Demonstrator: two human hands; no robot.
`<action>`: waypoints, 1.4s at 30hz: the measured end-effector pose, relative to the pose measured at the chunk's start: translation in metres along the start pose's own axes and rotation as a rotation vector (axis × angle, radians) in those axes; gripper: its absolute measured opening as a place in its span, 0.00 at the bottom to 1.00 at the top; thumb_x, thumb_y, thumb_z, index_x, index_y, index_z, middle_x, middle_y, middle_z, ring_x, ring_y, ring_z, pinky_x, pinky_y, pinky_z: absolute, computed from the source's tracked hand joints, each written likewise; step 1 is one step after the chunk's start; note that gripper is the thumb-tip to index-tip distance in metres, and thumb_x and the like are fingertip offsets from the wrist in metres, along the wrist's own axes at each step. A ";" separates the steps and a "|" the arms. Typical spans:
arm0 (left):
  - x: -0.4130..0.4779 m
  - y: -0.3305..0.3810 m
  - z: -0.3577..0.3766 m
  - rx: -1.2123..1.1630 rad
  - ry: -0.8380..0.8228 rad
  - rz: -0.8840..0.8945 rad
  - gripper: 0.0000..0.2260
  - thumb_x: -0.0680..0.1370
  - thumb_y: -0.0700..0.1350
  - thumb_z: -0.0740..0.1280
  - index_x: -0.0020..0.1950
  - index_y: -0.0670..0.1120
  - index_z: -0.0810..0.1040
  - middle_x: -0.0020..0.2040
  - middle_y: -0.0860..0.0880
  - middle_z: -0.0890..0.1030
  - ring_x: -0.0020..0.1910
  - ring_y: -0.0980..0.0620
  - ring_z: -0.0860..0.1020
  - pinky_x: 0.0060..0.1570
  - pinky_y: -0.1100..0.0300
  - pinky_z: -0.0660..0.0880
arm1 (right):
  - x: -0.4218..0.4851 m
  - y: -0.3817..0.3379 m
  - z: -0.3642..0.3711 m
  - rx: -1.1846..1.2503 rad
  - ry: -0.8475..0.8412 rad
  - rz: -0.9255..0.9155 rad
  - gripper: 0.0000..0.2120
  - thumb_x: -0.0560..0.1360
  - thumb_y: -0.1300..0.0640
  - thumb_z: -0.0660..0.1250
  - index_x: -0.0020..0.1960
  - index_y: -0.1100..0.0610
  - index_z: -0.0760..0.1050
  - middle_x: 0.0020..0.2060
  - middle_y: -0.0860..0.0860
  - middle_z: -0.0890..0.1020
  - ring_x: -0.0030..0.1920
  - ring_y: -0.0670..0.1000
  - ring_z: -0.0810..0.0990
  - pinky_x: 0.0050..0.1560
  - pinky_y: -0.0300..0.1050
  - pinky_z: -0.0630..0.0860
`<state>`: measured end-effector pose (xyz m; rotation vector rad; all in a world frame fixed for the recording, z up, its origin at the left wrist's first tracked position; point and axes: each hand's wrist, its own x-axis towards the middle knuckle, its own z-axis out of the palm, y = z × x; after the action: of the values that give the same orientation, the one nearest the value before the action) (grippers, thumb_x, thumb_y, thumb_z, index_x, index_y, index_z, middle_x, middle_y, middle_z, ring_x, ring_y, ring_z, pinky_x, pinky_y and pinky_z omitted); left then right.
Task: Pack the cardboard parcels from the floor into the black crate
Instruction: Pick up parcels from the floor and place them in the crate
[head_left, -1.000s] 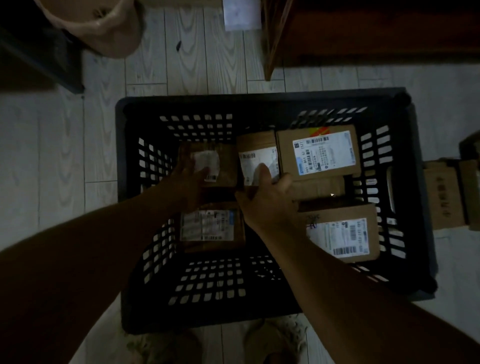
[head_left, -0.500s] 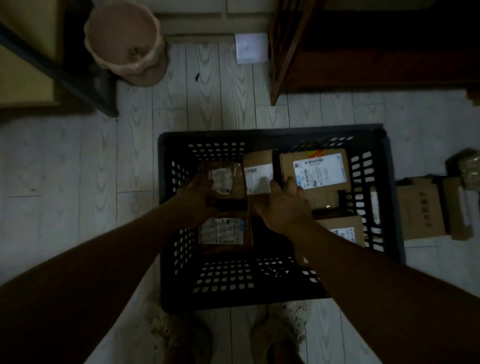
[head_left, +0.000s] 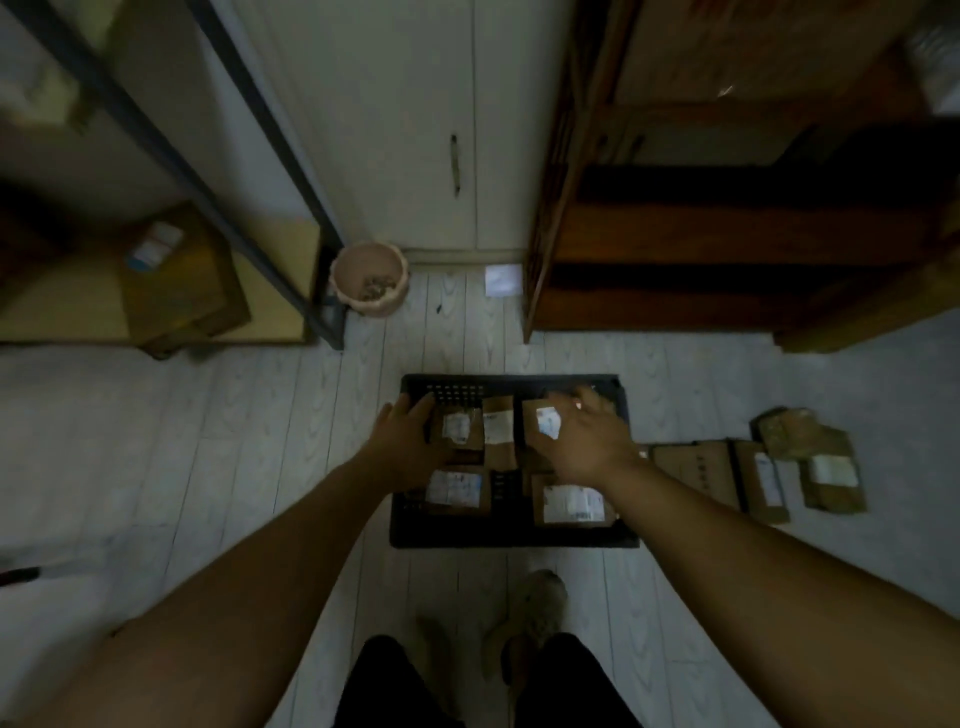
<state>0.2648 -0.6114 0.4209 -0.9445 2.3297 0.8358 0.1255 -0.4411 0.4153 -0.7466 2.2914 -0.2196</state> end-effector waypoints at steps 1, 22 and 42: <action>-0.015 0.008 -0.008 0.010 0.020 0.026 0.35 0.77 0.55 0.63 0.77 0.49 0.47 0.78 0.42 0.48 0.76 0.42 0.49 0.73 0.50 0.50 | -0.020 -0.002 -0.011 -0.035 0.024 -0.013 0.34 0.76 0.38 0.60 0.76 0.51 0.56 0.74 0.57 0.58 0.73 0.58 0.59 0.73 0.52 0.59; -0.248 0.306 -0.056 0.242 0.152 0.752 0.35 0.77 0.57 0.64 0.77 0.56 0.47 0.78 0.48 0.42 0.76 0.45 0.40 0.75 0.47 0.48 | -0.389 0.159 -0.172 -0.354 0.606 0.343 0.37 0.76 0.34 0.53 0.78 0.47 0.43 0.78 0.53 0.45 0.77 0.55 0.44 0.75 0.54 0.44; -0.263 0.596 0.175 0.333 0.050 0.751 0.34 0.77 0.58 0.62 0.77 0.54 0.48 0.78 0.45 0.45 0.77 0.41 0.45 0.74 0.48 0.49 | -0.510 0.482 -0.216 -0.219 0.539 0.452 0.36 0.77 0.35 0.53 0.78 0.50 0.47 0.77 0.55 0.50 0.77 0.56 0.48 0.75 0.57 0.46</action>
<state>0.0294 -0.0328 0.6750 0.0764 2.7724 0.6414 0.0598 0.2333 0.6981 -0.2655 2.9611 0.0524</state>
